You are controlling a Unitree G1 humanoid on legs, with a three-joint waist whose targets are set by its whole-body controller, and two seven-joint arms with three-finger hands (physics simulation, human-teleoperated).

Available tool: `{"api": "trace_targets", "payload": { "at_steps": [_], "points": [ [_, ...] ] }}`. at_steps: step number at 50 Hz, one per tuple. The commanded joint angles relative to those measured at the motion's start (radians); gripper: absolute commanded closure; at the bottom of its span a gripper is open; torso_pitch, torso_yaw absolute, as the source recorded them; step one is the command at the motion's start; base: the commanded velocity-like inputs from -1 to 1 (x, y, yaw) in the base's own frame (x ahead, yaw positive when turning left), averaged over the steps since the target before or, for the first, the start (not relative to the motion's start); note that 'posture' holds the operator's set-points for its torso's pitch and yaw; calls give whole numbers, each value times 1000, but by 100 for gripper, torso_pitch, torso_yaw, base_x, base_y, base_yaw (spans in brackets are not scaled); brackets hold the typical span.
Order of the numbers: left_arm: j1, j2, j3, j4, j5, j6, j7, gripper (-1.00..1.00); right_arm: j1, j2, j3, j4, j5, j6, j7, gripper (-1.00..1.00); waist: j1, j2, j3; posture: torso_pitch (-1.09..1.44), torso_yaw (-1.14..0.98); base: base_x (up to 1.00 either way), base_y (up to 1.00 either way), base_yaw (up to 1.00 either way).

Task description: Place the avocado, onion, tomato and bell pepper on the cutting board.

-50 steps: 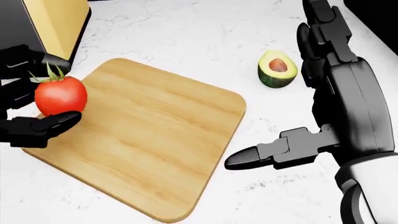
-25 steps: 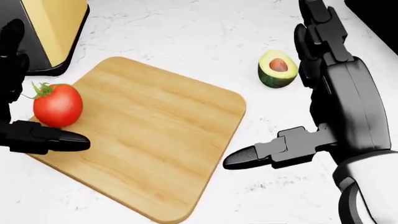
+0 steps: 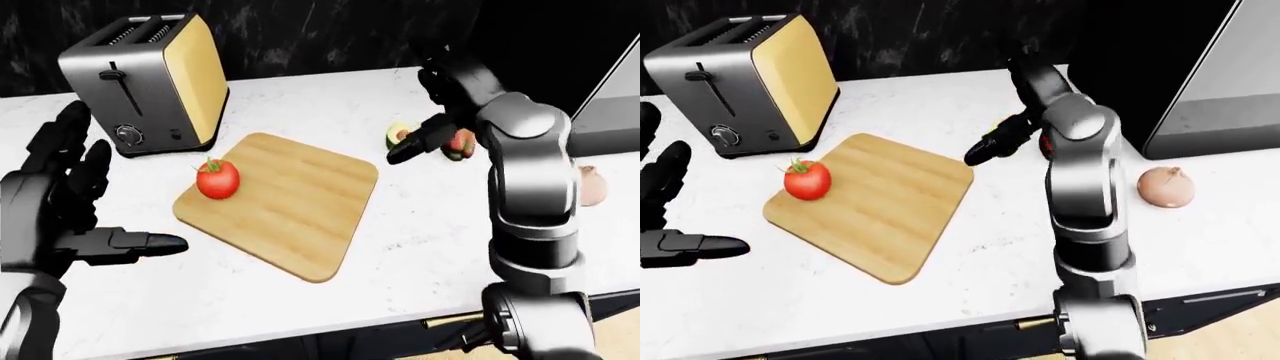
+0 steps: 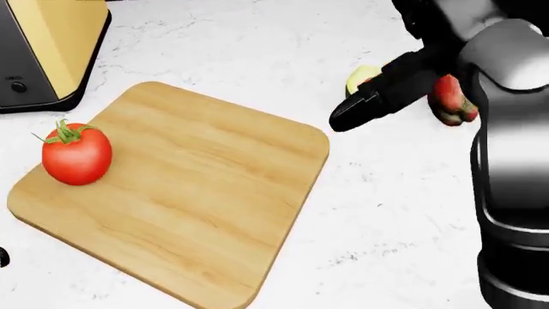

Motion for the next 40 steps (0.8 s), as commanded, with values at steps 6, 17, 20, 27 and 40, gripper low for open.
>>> {"api": "trace_targets", "payload": {
  "at_steps": [6, 17, 20, 27, 40],
  "points": [
    [-9, 18, 46, -24, -62, -26, 39, -100, -172, -10, -22, 267, -148, -126, 88, -100, -2, 7, -22, 0, 0, 0, 0, 0],
    [-5, 17, 60, -33, -167, -20, 104, -100, -385, -34, -28, 928, -219, -455, -11, -100, -8, 18, -27, 0, 0, 0, 0, 0],
    [2, 21, 51, -27, -175, -27, 114, -100, -456, -41, -25, 1118, -223, -544, -61, -100, -9, 22, -27, 0, 0, 0, 0, 0],
    [5, 28, 36, -10, -174, -45, 131, -100, -508, -37, -21, 1294, -231, -626, -124, -100, -8, 25, -26, 0, 0, 0, 0, 0],
    [31, 12, 1, 2, -143, -85, 137, -100, -525, -17, 14, 1365, -297, -722, -83, -100, -7, 23, -23, 0, 0, 0, 0, 0]
  ]
}}
